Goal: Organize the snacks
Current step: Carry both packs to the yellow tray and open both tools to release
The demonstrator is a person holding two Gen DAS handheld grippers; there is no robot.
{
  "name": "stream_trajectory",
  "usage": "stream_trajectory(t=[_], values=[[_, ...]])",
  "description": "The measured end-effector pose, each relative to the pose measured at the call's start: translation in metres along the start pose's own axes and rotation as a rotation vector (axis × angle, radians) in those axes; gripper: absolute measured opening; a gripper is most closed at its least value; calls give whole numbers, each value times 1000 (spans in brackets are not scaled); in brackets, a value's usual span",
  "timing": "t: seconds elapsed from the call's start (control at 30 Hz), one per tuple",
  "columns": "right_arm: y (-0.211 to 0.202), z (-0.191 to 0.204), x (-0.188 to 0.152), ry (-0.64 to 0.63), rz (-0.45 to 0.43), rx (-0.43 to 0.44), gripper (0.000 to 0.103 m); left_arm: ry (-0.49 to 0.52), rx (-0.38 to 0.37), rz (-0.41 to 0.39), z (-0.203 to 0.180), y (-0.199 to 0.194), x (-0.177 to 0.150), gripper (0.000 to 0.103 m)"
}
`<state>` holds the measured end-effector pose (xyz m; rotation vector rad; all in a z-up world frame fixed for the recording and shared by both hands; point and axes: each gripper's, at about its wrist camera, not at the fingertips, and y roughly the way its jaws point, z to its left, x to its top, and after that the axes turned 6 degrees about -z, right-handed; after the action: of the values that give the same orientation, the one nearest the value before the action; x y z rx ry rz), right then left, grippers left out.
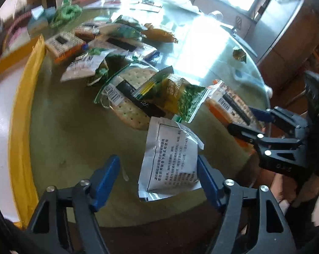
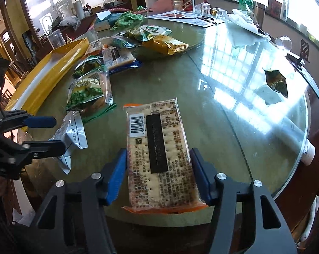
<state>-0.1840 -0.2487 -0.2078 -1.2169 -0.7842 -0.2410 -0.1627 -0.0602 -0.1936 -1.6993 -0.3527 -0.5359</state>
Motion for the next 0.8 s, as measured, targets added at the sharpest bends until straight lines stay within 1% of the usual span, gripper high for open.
stream_trajectory(t=[0.07, 0.1, 0.2, 0.3, 0.33, 0.37, 0.47, 0.5, 0.53, 0.57, 0.63, 0.67, 0.7, 0.73, 0.8], values=[[1, 2, 0, -9, 4, -9, 61, 34, 41, -9, -7, 1, -1, 60], [1, 3, 0, -12, 5, -15, 60, 31, 40, -13, -9, 2, 0, 52], [1, 4, -2, 1, -4, -33, 59, 24, 48, -19, -9, 1, -1, 48], [-2, 6, -6, 2, -3, -55, 58, -12, 8, -32, -2, -6, -7, 37], [-4, 6, -7, 13, -6, -53, 58, -37, -32, -36, 4, -10, -11, 36], [-6, 4, -8, 31, -14, -46, 58, -82, -84, -46, 12, -14, -13, 36], [-17, -3, -8, 91, -57, -7, 57, -136, -111, -85, 22, -22, -14, 35], [-21, -4, -7, 106, -74, 5, 57, -146, -126, -94, 24, -25, -15, 35], [-27, -3, -5, 118, -97, 8, 57, -162, -158, -104, 26, -31, -15, 35], [-34, -1, -3, 123, -126, 5, 57, -171, -182, -118, 28, -37, -15, 35], [-51, 10, 5, 105, -190, 4, 57, -190, -208, -150, 31, -51, -16, 35], [-60, 17, 9, 95, -223, 14, 57, -208, -211, -188, 38, -66, -17, 35], [-68, 26, 13, 86, -256, 39, 57, -219, -208, -209, 40, -74, -16, 35], [-73, 35, 16, 79, -276, 72, 57, -248, -196, -251, 51, -90, -17, 35], [-77, 63, 22, 47, -296, 159, 57, -297, -154, -309, 70, -110, -21, 35]])
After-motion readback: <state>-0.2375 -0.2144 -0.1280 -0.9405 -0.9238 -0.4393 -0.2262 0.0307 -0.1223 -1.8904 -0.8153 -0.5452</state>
